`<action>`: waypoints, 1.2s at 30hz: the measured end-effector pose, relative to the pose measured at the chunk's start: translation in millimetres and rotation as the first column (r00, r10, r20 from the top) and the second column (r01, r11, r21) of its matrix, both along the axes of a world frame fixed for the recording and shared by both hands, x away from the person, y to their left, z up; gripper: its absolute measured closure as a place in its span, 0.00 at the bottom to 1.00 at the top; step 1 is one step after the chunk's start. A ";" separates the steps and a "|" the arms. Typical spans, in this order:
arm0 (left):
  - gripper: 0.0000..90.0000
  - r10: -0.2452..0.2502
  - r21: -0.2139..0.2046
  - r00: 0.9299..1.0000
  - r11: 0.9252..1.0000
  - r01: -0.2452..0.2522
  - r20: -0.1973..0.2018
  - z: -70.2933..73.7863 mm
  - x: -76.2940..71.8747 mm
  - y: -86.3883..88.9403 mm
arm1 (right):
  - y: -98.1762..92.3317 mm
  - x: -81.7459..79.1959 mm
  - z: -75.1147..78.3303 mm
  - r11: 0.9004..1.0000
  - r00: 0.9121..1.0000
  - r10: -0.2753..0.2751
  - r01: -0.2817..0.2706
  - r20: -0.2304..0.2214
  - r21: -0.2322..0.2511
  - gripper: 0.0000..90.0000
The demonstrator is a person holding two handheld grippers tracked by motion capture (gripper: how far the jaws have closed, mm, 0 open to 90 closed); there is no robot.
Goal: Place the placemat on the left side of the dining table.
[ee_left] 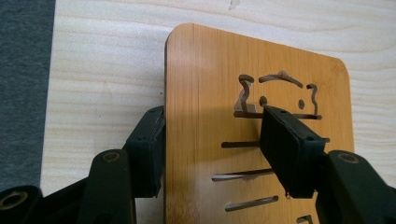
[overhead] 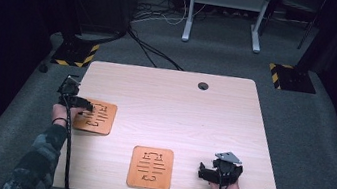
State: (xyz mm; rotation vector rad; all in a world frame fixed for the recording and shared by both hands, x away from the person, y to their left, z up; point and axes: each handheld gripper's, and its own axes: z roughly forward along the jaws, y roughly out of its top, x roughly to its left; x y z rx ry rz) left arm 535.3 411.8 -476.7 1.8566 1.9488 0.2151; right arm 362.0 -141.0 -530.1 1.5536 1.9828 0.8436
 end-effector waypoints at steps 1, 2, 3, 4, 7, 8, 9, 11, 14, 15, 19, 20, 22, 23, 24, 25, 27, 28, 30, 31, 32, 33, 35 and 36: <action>0.47 -0.004 0.015 1.000 1.000 0.004 0.000 -0.3 0.5 -1.2 | 0.0 0.0 0.0 1.000 1.000 0.000 0.000 0.000 0.000 0.02; 0.46 -0.011 0.024 1.000 1.000 0.011 -0.002 -0.2 0.6 -1.8 | 0.0 0.0 0.0 1.000 1.000 0.000 0.000 0.000 0.000 0.02; 0.46 -0.010 0.045 1.000 0.999 0.010 0.002 -0.7 0.8 -2.7 | -0.1 0.0 0.0 1.000 1.000 0.000 0.000 0.000 0.000 0.02; 0.45 -0.010 0.045 1.000 0.999 0.010 0.002 -0.7 0.8 -2.7 | 0.0 0.0 0.0 1.000 1.000 0.000 0.000 0.000 0.000 0.02; 0.38 -0.003 0.084 1.000 0.996 0.002 0.012 -1.4 1.2 -5.7 | 0.1 0.0 -0.3 1.000 1.000 -0.003 0.003 0.004 0.003 0.02; 0.37 -0.003 0.084 1.000 0.996 0.002 0.012 -1.4 1.2 -5.7 | 0.1 0.0 -0.3 1.000 1.000 -0.003 0.003 0.004 0.003 0.02; 0.36 -0.002 0.074 1.000 0.997 0.000 0.017 -1.6 1.1 -6.7 | 0.1 0.0 -0.3 1.000 1.000 -0.003 0.003 0.004 0.003 0.02; 0.33 0.000 0.073 1.000 0.997 -0.002 0.024 -1.4 0.8 -6.8 | 0.1 0.0 -0.3 1.000 1.000 -0.003 0.003 0.004 0.003 0.02; 0.27 0.006 0.072 1.000 0.997 -0.008 0.026 -0.5 -1.4 -7.0 | 0.1 0.0 -0.3 1.000 1.000 -0.003 0.003 0.004 0.003 0.02; 0.24 -0.003 0.073 0.999 0.997 0.000 0.035 -0.3 -2.6 -7.0 | 0.1 0.0 -0.3 1.000 1.000 -0.003 0.003 0.004 0.003 0.02; 0.16 -0.031 0.090 0.996 0.996 0.023 0.086 3.8 -11.9 -11.6 | -0.1 0.0 -0.1 1.000 1.000 -0.001 0.001 0.002 0.000 0.02; 0.14 -0.044 0.095 0.994 0.995 0.035 0.096 4.2 -15.2 -13.2 | 0.1 0.0 -0.3 1.000 1.000 -0.003 0.003 0.004 0.002 0.02; 0.09 -0.049 0.086 0.993 0.996 0.040 0.110 5.1 -19.5 -13.7 | 0.1 0.0 -0.3 1.000 1.000 -0.003 0.003 0.004 0.003 0.02; 0.08 -0.057 0.086 0.987 0.995 0.045 0.150 6.5 -29.7 -15.2 | 0.2 0.0 -0.3 1.000 1.000 -0.003 0.003 0.004 0.003 0.02; 0.07 -0.057 0.086 0.987 0.995 0.045 0.150 6.5 -29.7 -15.2 | 0.2 0.0 -0.3 1.000 1.000 -0.003 0.003 0.004 0.003 0.02; 0.06 -0.077 0.107 0.980 0.993 0.058 0.184 7.7 -42.6 -17.3 | 0.2 0.0 -0.3 1.000 1.000 -0.003 0.003 0.004 0.003 0.02; 0.04 -0.083 0.105 0.970 0.993 0.061 0.229 8.1 -58.5 -19.6 | 0.2 0.0 -0.3 1.000 1.000 -0.003 0.003 0.004 0.003 0.02; 0.03 -0.088 0.113 0.965 0.992 0.062 0.247 8.0 -67.6 -21.0 | 0.1 -0.1 -0.3 1.000 1.000 -0.003 0.003 0.004 0.003 0.02; 0.02 -0.110 0.135 0.952 0.988 0.074 0.287 5.8 -85.8 -24.2 | 0.1 0.0 -0.3 1.000 1.000 -0.003 0.003 0.004 0.003 0.02; 0.01 -0.118 0.140 0.949 0.987 0.080 0.292 4.4 -94.7 -25.4 | 0.1 0.0 -0.3 1.000 1.000 -0.003 0.003 0.004 0.003 0.02; 0.01 -0.123 0.141 0.942 0.987 0.082 0.311 2.1 -103.3 -27.0 | 0.1 0.0 -0.3 1.000 1.000 -0.003 0.003 0.004 0.002 0.01; 0.01 -0.136 0.155 0.939 0.984 0.090 0.317 -0.2 -111.6 -28.6 | 0.1 0.0 -0.3 1.000 1.000 -0.003 0.003 0.004 0.002 0.01; 0.00 -0.144 0.178 0.929 0.980 0.086 0.340 -6.8 -127.7 -31.6 | -0.1 0.0 0.0 1.000 1.000 0.000 0.000 -0.001 0.000 0.01; 0.00 -0.142 0.180 0.927 0.980 0.082 0.348 -11.1 -135.5 -32.7 | -0.1 0.0 0.0 1.000 1.000 0.000 0.000 0.000 0.000 0.01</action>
